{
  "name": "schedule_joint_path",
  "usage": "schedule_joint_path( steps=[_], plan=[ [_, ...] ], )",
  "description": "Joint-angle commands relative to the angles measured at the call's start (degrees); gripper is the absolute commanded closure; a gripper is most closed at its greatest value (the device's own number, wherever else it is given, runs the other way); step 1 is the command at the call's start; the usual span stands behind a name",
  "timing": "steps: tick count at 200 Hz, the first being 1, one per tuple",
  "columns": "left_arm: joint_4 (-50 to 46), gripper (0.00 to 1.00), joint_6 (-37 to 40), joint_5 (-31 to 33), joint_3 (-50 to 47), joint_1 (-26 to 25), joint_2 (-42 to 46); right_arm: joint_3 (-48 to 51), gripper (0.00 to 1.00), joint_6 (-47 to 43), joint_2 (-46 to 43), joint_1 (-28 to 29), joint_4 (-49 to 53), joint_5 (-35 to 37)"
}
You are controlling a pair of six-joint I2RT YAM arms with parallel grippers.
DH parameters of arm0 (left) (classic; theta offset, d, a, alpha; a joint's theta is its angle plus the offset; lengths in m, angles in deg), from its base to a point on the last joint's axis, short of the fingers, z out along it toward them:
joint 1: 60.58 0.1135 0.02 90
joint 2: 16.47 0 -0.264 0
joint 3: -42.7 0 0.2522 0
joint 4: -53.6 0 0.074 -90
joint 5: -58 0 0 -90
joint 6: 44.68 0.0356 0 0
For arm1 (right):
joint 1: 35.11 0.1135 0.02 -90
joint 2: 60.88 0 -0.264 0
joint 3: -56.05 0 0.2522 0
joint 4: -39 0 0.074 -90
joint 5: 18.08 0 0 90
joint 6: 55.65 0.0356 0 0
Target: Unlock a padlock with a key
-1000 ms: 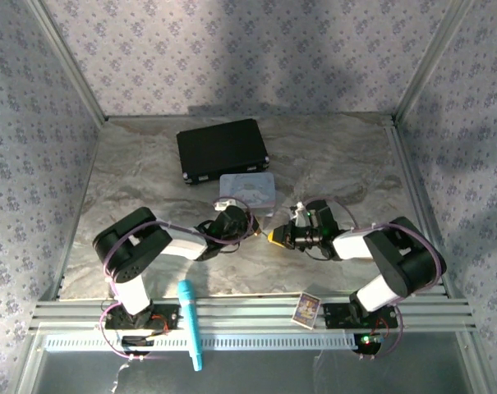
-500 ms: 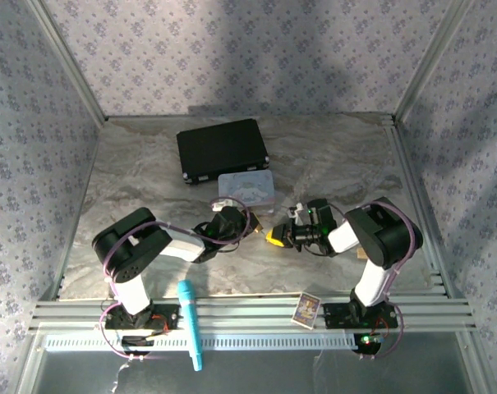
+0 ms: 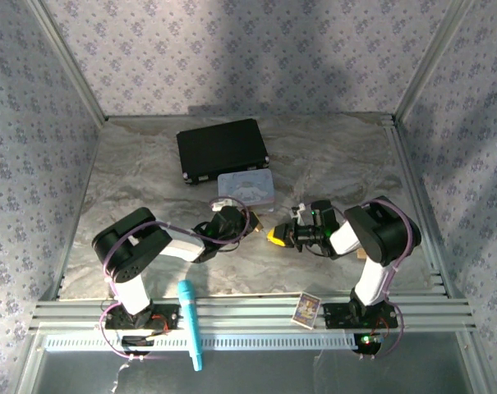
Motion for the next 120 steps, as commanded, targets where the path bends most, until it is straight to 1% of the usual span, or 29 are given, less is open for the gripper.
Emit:
schedule_joint_path(
  steps=[1,52,82,120],
  plan=[
    [1.58,1.00,-2.31,-2.79,0.25,0.08,-0.26,0.56,1.00,1.36,0.45,-0.23,-3.58,-1.23],
    [2.27,1.00,-2.65,-2.80,0.22,0.11,-1.04,0.54,1.00,0.86,-0.68,0.02,-3.26,-1.32],
    [0.86,1.00,-2.47,-3.15,0.70,0.11,-1.20,0.23,1.00,1.64,-0.36,0.15,-4.92,-1.45],
    [1.42,1.00,-2.65,-3.56,0.94,0.05,-1.75,0.63,1.00,2.57,-0.37,0.62,-7.15,-1.34]
  ],
)
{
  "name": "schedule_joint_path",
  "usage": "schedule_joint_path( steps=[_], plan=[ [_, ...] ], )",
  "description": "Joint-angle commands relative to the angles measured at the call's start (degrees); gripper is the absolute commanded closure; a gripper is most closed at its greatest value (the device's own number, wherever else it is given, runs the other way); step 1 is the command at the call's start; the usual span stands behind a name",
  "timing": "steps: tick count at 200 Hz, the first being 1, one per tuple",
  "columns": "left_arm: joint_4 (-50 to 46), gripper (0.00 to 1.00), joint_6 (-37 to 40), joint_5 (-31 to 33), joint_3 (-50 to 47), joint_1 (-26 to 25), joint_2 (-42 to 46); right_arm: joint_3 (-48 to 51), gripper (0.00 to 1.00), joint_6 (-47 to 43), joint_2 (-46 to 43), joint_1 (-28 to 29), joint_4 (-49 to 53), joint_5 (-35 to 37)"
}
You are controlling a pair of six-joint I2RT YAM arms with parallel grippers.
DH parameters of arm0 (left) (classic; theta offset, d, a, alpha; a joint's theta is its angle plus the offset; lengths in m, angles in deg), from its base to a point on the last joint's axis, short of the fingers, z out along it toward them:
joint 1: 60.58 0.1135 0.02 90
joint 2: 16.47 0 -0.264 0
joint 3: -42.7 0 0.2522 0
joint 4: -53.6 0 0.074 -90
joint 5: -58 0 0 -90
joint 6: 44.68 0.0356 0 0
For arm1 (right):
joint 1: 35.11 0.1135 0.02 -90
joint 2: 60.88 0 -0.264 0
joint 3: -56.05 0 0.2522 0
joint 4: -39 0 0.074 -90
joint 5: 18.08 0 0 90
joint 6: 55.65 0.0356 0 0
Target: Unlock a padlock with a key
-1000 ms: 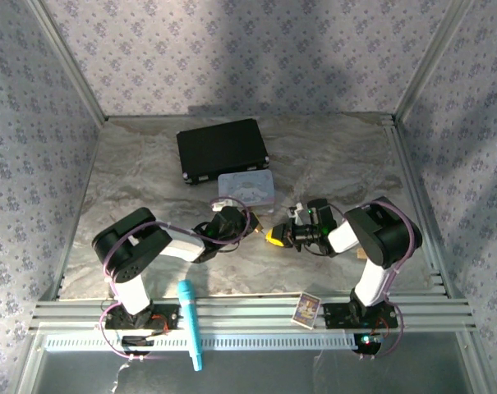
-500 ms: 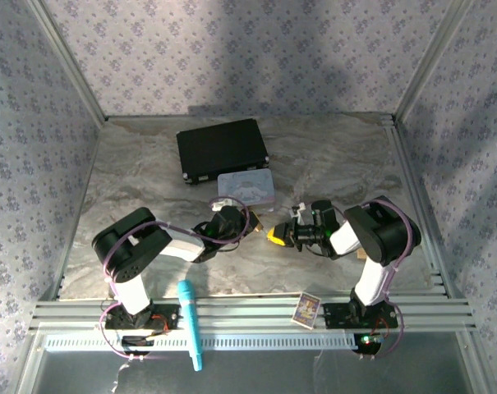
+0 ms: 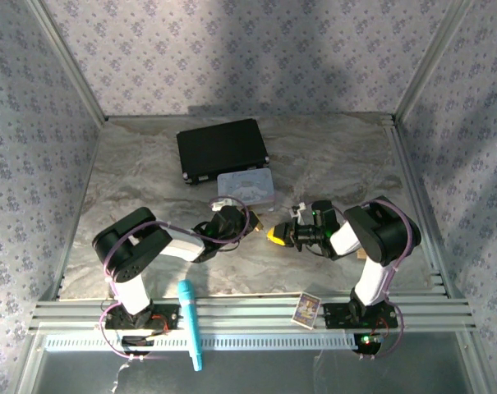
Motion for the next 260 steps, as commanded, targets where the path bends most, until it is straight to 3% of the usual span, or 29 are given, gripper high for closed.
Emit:
schedule_joint_path(
  steps=[1,80,170,260],
  plan=[
    [0.75,1.00,-2.21,-3.60,0.97,0.04,-1.46,0.28,1.00,1.28,-0.37,0.48,-4.58,-1.18],
    [3.12,1.00,-3.87,-3.99,0.92,-0.17,-2.84,0.14,1.00,3.41,2.04,-0.12,-8.04,-1.08],
    [5.76,1.00,-5.27,-5.19,0.58,-1.11,-3.22,-3.53,1.00,12.40,8.77,-1.22,-18.23,-1.69],
    [11.77,1.00,-8.76,-7.91,0.29,-1.66,-4.72,-5.59,1.00,10.97,12.46,-2.17,-16.67,-2.02]
  ],
)
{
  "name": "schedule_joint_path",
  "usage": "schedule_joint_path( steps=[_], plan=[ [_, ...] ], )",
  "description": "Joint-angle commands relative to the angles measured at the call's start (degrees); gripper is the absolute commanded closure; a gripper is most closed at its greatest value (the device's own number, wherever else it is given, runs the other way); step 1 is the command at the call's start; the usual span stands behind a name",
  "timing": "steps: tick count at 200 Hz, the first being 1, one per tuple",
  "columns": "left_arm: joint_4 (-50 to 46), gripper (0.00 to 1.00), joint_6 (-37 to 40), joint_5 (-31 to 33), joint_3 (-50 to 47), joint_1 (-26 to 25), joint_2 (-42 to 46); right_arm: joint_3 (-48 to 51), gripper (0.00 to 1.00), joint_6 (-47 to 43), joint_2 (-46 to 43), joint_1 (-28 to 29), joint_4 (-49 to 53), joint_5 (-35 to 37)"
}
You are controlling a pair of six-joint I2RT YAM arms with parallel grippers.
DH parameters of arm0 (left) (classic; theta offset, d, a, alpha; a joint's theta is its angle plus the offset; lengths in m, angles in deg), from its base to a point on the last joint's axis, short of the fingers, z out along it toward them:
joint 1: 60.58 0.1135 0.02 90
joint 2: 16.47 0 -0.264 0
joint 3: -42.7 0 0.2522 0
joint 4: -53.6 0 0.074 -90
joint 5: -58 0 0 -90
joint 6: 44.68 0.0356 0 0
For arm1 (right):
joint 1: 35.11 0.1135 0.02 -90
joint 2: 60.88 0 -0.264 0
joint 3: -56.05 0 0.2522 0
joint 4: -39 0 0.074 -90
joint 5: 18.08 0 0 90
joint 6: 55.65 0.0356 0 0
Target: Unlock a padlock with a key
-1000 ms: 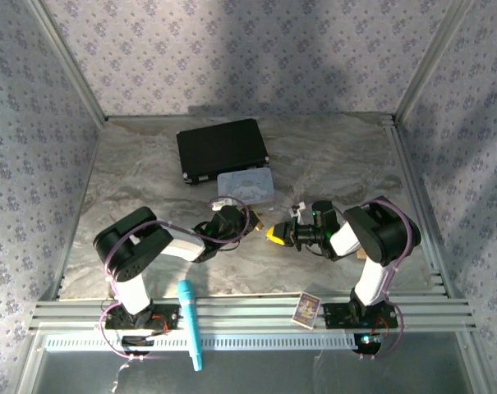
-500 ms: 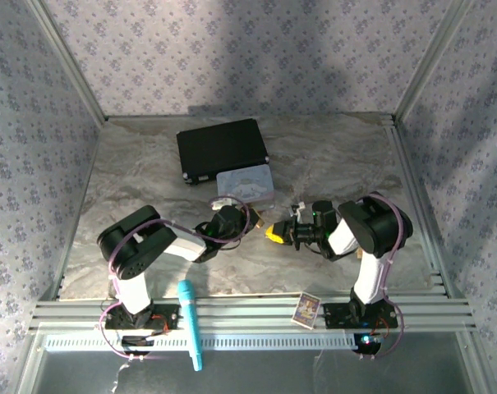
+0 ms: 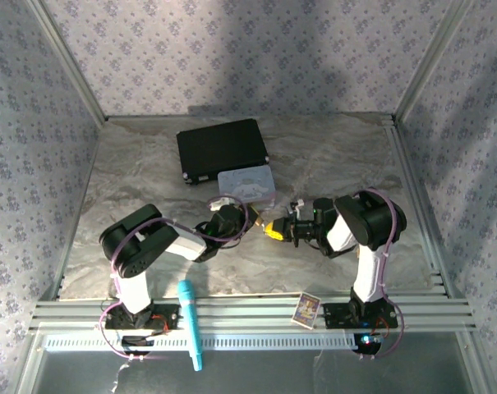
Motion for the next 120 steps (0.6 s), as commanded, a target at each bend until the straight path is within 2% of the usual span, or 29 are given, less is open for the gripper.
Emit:
schedule_joint_path(
  steps=[1,120],
  plan=[
    [5.34,1.00,-3.64,-9.92,0.20,-2.26,-1.62,-2.91,1.00,-0.44,2.89,-0.64,-0.57,4.26],
    [7.45,1.00,-4.19,-10.32,-1.24,-2.48,-2.05,-3.65,1.00,-4.24,8.32,-4.64,1.53,-0.56]
  ],
)
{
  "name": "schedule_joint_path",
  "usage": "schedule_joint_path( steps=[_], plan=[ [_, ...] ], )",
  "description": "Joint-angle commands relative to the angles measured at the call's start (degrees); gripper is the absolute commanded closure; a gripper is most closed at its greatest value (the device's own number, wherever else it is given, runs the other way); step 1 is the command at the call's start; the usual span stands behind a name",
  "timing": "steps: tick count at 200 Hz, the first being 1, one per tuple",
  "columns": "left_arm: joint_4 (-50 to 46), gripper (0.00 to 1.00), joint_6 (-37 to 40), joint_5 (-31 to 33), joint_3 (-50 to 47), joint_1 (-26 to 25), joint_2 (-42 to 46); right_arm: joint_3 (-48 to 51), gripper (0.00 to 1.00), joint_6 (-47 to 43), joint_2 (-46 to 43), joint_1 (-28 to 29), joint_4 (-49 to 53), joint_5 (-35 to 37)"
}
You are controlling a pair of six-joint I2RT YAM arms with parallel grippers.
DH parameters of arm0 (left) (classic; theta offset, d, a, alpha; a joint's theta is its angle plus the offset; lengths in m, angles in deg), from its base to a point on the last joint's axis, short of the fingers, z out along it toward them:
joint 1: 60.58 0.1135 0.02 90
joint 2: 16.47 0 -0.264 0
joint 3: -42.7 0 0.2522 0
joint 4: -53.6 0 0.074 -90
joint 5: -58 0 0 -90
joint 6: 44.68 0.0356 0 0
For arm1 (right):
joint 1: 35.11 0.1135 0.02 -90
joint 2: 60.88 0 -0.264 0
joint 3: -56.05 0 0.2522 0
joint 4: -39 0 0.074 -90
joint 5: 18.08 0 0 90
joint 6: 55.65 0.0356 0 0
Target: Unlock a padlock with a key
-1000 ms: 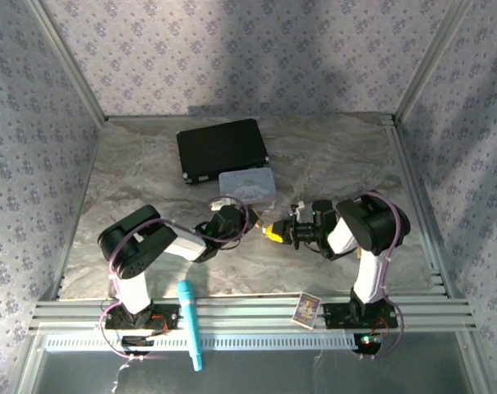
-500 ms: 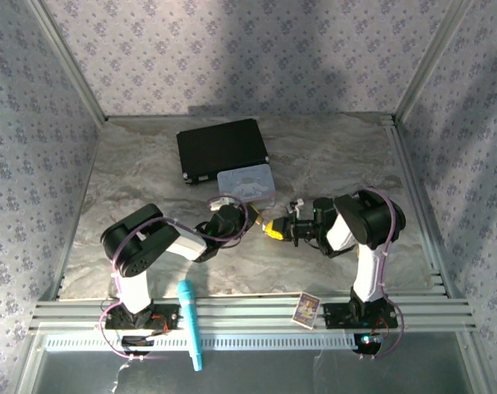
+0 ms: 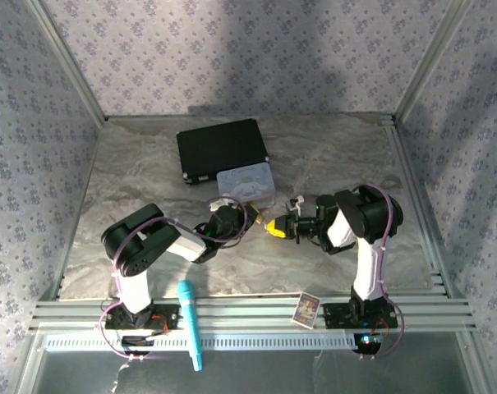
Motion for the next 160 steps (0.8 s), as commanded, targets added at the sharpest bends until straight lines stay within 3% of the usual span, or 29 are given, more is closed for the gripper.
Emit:
schedule_joint_path(
  steps=[1,74,160],
  plan=[
    [2.71,1.00,-1.74,-10.04,-0.30,-2.73,-1.31,-1.08,1.00,-0.21,3.98,-1.22,4.68,6.74],
    [5.95,1.00,-2.31,-10.36,-0.41,-2.71,-2.87,-4.83,1.00,1.72,8.35,-3.26,8.57,1.93],
    [4.01,1.00,-1.62,-10.76,0.27,-2.92,-2.87,-5.26,1.00,1.83,10.05,-6.09,10.66,2.57]
  ],
)
